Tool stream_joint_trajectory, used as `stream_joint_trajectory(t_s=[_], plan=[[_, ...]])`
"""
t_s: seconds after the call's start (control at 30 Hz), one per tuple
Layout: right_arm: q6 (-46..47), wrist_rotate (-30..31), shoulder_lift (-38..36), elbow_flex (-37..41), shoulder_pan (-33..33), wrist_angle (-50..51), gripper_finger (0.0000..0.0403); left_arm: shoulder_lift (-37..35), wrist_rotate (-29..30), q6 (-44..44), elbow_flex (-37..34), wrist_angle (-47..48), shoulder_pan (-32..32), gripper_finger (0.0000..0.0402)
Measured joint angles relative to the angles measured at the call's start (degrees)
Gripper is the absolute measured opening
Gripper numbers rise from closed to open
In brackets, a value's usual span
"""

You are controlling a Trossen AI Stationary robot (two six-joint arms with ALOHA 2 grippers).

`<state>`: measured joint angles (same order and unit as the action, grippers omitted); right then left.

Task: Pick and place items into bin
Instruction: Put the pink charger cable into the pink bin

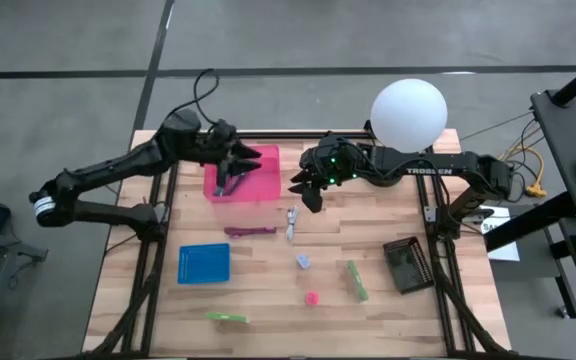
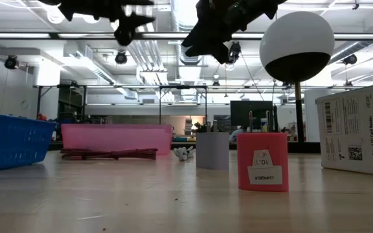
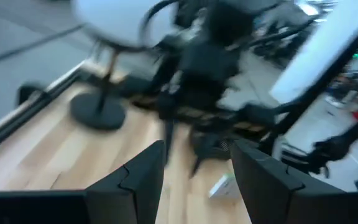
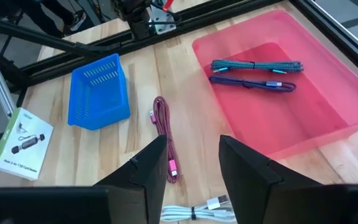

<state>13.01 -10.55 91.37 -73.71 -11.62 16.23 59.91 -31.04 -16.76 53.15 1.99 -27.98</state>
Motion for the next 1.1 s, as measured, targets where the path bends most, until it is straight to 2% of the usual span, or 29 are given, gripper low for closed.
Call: stream_joint_trajectory(t_s=[0.2, 0.37, 0.53, 0.63, 0.77, 0.9, 1.1], plan=[[-0.15, 0.00, 0.00, 0.00, 0.00, -0.02, 0.0131, 0.35, -0.23, 6.19, -0.09, -0.35, 7.18, 0.0171], [-0.15, 0.00, 0.00, 0.00, 0.00, 0.10, 0.0125, 2.18, 2.47, 8.60, -0.15, 6.07, 11.23, 0.0171], [-0.01, 0.00, 0.00, 0.00, 0.00, 0.33, 0.0128, 4.20, 8.62, 11.63, -0.17, 17.72, 12.89, 0.0171], [0.03, 0.00, 0.00, 0.00, 0.00, 0.35, 0.0130, 6.04, 9.60, 11.56, -0.20, 22.50, 13.41, 0.0171], [-0.12, 0.01, 0.00, 0.00, 0.00, 0.35, 0.0126, 9.67, 10.77, 11.79, -0.22, 26.01, 14.80, 0.0171], [-0.12, 0.00, 0.00, 0.00, 0.00, 0.39, 0.0121, 13.72, 15.54, 12.01, -0.22, 29.48, 16.42, 0.0171], [-0.13, 0.00, 0.00, 0.00, 0.00, 0.57, 0.0124, 19.31, 16.12, 13.92, -0.24, 31.10, 18.74, 0.0171]])
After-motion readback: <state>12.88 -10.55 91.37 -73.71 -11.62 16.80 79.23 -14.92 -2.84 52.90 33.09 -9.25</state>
